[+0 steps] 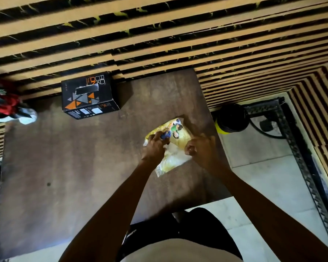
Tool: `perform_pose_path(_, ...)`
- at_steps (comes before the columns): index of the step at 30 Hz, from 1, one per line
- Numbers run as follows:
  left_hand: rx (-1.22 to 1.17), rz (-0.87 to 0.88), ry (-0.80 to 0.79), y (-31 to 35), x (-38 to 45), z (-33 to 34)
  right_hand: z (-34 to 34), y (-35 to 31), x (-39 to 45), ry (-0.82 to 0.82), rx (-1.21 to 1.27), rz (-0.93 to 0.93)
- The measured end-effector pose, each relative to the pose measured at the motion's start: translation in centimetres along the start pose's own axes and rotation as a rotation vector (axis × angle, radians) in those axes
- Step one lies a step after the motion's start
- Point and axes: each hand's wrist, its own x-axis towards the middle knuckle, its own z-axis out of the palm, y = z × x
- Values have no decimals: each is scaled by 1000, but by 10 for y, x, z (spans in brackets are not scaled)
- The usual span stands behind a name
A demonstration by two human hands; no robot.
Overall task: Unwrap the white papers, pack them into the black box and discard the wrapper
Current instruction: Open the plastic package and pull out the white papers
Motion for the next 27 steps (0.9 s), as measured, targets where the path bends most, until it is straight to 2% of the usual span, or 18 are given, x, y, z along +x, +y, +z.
perform_pose_path(3, -181, 16, 107, 12, -10, -5, 0, 27, -22, 13, 157, -142)
perform_pose_path(5, -371, 55, 126, 28, -25, -9, -3, 39, -37, -9, 264, -135)
perform_pose_path(7, -429, 93, -61, 44, -42, -10, -1, 46, -45, 24, 277, -118)
perform_pose_path(9, -262, 112, -183, 54, -52, -4, 1, 50, -50, 67, 266, -137)
perform_pose_path(11, -204, 50, -135, 58, -57, 5, 1, 52, -54, 92, 201, -164)
perform_pose_path(15, -410, -112, -1, 70, -64, 9, -2, 56, -67, 163, 95, -194)
perform_pose_path(19, -519, -214, 194, 76, -68, 6, -2, 68, -77, 94, -57, -273)
perform_pose_path(22, -498, -161, 235, 84, -72, 0, -3, 66, -76, -15, -110, -239)
perform_pose_path(23, -477, -138, 243, 87, -74, -1, -4, 61, -76, 7, -64, -237)
perform_pose_path(25, -424, -101, 259, 93, -77, -2, -16, 40, -75, 3, 208, -127)
perform_pose_path(27, -400, -78, 264, 99, -79, 0, -14, 17, -73, -61, 488, 165)
